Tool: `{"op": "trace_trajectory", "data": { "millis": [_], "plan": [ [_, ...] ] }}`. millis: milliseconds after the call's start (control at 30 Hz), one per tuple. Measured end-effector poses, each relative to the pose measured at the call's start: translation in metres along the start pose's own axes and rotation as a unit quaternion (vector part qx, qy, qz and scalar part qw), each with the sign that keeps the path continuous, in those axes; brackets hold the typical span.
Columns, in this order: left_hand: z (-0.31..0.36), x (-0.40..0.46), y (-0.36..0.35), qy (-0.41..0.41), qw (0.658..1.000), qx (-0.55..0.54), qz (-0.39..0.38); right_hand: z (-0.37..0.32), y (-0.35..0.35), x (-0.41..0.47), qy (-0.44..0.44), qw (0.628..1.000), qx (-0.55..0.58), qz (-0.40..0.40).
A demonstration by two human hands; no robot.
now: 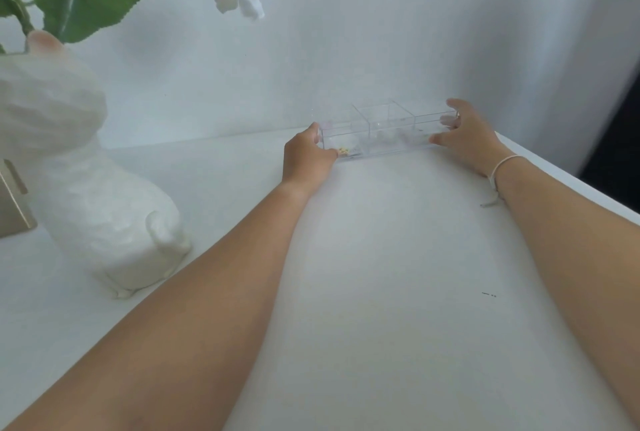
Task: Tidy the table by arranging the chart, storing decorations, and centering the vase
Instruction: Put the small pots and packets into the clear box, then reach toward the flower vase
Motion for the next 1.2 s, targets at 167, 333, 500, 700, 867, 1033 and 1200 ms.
{"op": "trace_trajectory", "data": {
  "millis": [167,333,500,700,867,1033,1200],
  "plan": [
    [0.002,-0.003,-0.001,0.003,1.000,0.001,-0.003,0.000,-0.002,-0.001,0.001,1.000,-0.013,0.007],
    [-0.001,-0.007,0.000,0.022,1.000,-0.019,-0.008,-0.005,0.003,-0.013,0.017,0.999,-0.020,0.045],
    [0.002,-0.023,0.008,0.030,0.999,-0.023,0.001,-0.014,0.010,-0.043,0.046,0.993,-0.070,0.079],
    [0.003,-0.066,0.025,0.039,0.999,-0.035,-0.012,-0.033,0.004,-0.094,0.064,0.991,-0.090,0.073],
    [0.004,-0.118,0.052,0.042,0.997,-0.059,-0.021,-0.058,-0.016,-0.148,0.083,0.991,-0.095,0.033],
    [0.005,-0.176,0.082,0.030,0.997,-0.057,-0.047,-0.086,-0.041,-0.205,0.100,0.992,-0.077,-0.003],
    [-0.002,-0.226,0.117,0.012,0.996,-0.056,-0.070,-0.111,-0.059,-0.250,0.101,0.994,-0.049,-0.019]
  ]
}}
Point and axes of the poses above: each hand's wrist, its own x-axis towards the middle knuckle, its own y-axis out of the back of the hand, z = x × y, the point moved 7 cm from there along x, towards the middle knuckle, and after that the axes turned 1 degree about -z, right-handed, at the moved point
